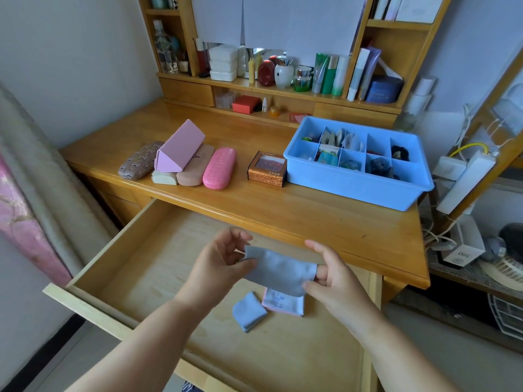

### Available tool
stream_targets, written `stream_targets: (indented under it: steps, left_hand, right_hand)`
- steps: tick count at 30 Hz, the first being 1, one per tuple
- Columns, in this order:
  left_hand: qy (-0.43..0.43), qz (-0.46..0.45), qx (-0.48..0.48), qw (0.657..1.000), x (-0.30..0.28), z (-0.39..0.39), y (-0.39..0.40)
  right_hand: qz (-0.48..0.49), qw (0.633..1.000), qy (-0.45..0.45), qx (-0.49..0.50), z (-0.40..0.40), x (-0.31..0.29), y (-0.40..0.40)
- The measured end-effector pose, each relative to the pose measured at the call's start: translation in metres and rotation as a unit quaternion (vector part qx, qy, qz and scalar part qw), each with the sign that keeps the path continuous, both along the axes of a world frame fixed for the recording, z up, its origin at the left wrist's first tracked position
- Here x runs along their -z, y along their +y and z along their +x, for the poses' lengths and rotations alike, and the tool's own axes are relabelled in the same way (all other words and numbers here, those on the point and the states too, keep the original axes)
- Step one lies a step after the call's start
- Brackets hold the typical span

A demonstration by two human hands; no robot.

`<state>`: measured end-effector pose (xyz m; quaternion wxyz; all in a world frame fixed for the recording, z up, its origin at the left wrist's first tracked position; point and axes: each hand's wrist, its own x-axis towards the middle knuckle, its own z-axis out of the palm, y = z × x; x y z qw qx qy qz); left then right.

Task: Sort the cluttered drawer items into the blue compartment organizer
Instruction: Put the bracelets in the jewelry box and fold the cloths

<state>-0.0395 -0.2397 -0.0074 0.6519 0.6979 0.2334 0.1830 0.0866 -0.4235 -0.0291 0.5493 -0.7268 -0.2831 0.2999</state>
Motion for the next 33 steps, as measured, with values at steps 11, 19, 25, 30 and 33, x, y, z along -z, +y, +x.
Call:
stream_targets:
  steps: [11,19,25,30,33]
  left_hand:
    - [-0.004,-0.03,0.158,0.987,-0.042,0.022,0.004]
    - [0.004,-0.011,0.181,0.983,-0.052,0.028,0.01]
    - [0.019,0.06,0.13,0.99,-0.041,0.031,0.014]
    - [0.038,0.071,0.055,0.995,-0.018,0.03,0.01]
    - [0.056,-0.03,0.046,0.997,-0.008,0.03,0.008]
  right_hand:
    - [0.039,0.953,0.249,-0.17,0.007,-0.008,0.019]
    - [0.072,0.944,0.269,-0.177,0.002,-0.015,0.025]
    - [0.053,0.963,0.248,-0.094,-0.001,-0.009,0.028]
    - [-0.025,0.995,0.092,-0.036,-0.004,-0.013,0.029]
    - [-0.095,0.993,-0.058,-0.028,-0.003,-0.015,0.028]
